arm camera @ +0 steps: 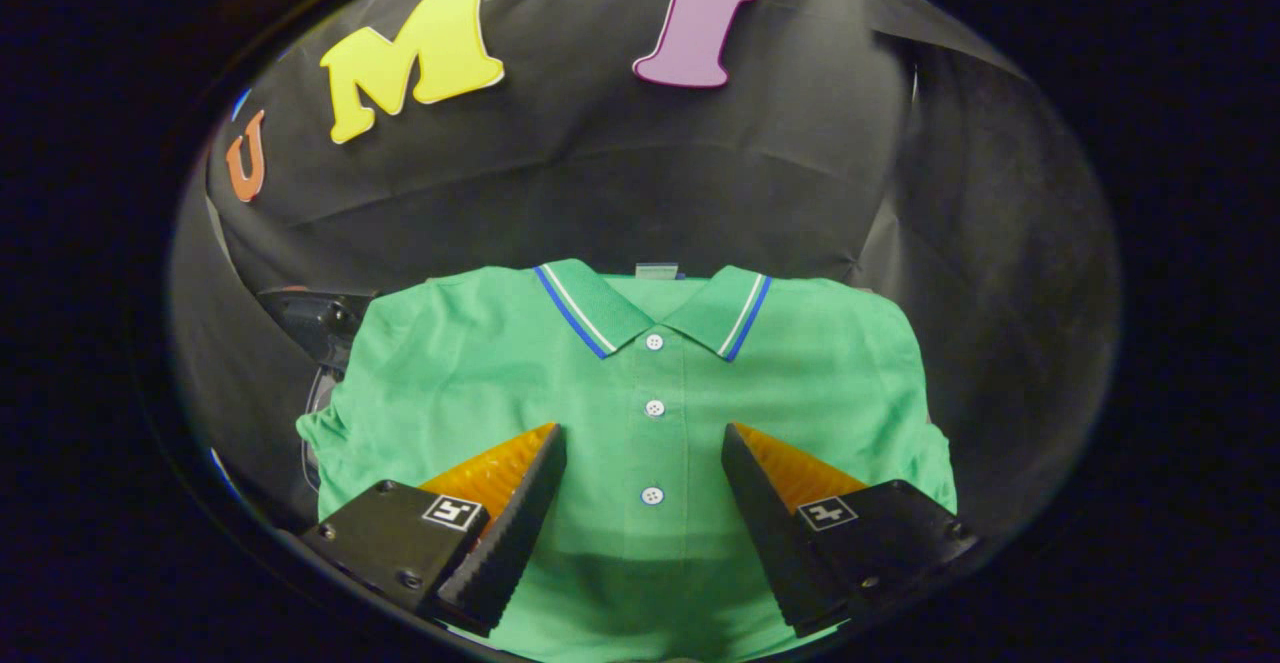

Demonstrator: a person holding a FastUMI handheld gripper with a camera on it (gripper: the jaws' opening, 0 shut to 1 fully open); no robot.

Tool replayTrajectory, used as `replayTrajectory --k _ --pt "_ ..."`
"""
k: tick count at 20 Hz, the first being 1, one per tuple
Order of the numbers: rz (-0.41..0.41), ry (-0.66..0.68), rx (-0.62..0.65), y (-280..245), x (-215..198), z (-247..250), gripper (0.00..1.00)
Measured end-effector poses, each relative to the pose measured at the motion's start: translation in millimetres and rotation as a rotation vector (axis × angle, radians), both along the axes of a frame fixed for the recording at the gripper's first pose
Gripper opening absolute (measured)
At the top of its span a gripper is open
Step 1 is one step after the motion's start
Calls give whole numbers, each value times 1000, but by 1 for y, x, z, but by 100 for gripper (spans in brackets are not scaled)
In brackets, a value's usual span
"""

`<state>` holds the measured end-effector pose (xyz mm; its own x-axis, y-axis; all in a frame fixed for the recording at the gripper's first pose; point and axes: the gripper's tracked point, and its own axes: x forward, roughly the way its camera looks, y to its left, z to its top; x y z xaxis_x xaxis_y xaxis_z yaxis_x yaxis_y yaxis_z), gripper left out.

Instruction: Put the clothes into the washing machine and then close the washing machine lid.

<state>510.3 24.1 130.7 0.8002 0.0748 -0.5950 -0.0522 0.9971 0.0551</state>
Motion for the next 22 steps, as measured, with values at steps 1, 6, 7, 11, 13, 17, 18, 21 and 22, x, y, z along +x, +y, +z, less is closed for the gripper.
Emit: replayTrajectory --k 1,6,7,11,13,17,18,21,22 --pt "-1 9 -10 1 -1 0 99" --pt "23 59 -26 2 -2 -1 98" --pt "26 79 -31 2 -3 0 97" --pt "19 145 -44 9 -2 1 85" --pt "21 144 -56 15 0 -1 60" --pt "3 126 -68 18 1 3 10" --pt "9 113 -89 17 -2 3 8" --pt "24 63 -74 19 -9 4 4" --pt "28 52 -38 22 -12 4 4"
